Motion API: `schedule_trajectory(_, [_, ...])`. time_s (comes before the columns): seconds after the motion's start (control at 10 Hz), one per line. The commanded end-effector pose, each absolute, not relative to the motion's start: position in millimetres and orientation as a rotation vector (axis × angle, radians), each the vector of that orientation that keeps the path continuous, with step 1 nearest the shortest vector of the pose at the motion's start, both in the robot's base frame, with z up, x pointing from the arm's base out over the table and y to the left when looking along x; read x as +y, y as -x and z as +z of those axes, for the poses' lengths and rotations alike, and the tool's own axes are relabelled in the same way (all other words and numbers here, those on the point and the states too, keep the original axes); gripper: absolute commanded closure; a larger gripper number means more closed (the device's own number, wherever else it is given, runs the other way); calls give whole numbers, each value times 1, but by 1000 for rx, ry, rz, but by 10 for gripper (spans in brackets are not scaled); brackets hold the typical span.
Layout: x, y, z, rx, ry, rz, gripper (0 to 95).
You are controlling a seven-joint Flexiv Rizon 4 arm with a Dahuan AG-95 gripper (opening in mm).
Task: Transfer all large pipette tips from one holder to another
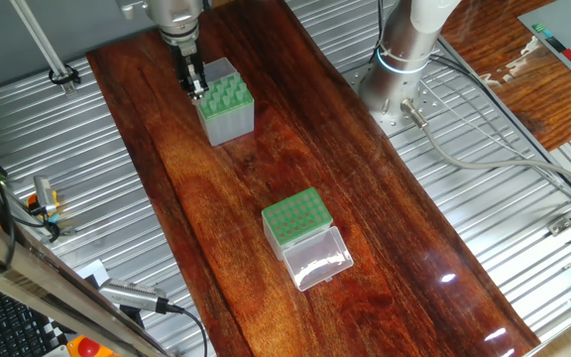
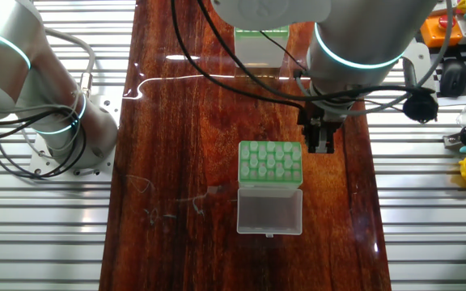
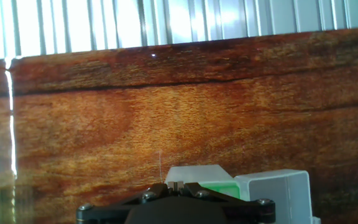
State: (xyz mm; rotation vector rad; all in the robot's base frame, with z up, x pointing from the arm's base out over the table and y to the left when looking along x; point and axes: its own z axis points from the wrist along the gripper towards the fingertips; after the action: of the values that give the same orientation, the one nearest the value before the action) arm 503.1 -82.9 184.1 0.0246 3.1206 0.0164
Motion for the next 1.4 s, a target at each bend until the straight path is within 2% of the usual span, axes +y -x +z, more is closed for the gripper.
schedule_trajectory(0.1, [-83, -503, 184, 3117, -3, 18, 950])
schedule_trajectory(0.8, [-83, -503, 185, 3123, 45, 9, 950])
schedule_trajectory(1.2, [-98, -506, 186, 3164, -85, -35, 950])
schedule_trajectory(1.4, [-120, -508, 187, 3162, -100, -34, 570])
